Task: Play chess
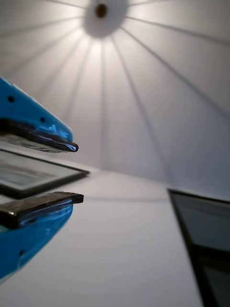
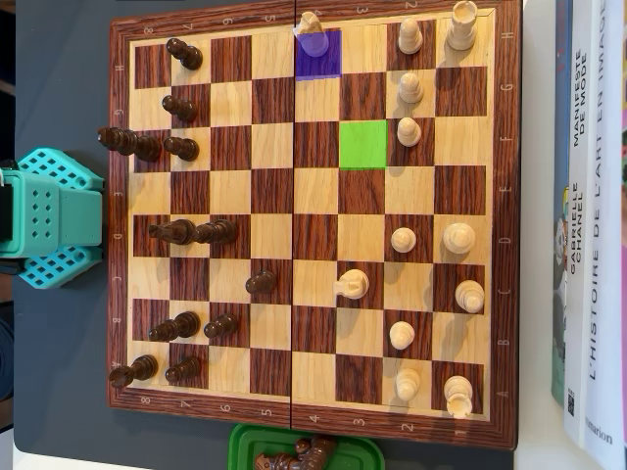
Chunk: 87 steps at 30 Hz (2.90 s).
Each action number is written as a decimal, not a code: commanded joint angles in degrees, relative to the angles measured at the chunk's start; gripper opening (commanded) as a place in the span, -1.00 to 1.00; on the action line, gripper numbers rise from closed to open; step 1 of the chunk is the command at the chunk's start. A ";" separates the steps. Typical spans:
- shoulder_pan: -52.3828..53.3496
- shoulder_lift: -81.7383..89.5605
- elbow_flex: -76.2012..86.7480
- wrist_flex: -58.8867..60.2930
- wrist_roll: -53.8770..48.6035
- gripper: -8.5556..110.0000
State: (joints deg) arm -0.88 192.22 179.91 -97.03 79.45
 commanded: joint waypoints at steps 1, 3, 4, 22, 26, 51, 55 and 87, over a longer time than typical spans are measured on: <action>-0.44 -0.88 0.79 7.38 -0.09 -0.63; -0.53 -0.79 0.62 13.45 -0.09 -0.63; -0.53 -0.88 0.00 16.35 -0.09 -0.63; -8.26 -1.14 -17.58 89.47 0.26 -0.63; -10.63 -1.14 -23.12 106.96 0.44 -0.63; -28.12 -44.38 -51.50 149.59 0.53 -0.63; -28.30 -53.17 -54.32 151.26 0.53 -0.63; -26.98 -87.71 -71.28 152.58 0.62 -0.63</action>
State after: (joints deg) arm -28.04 105.64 112.76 55.99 79.45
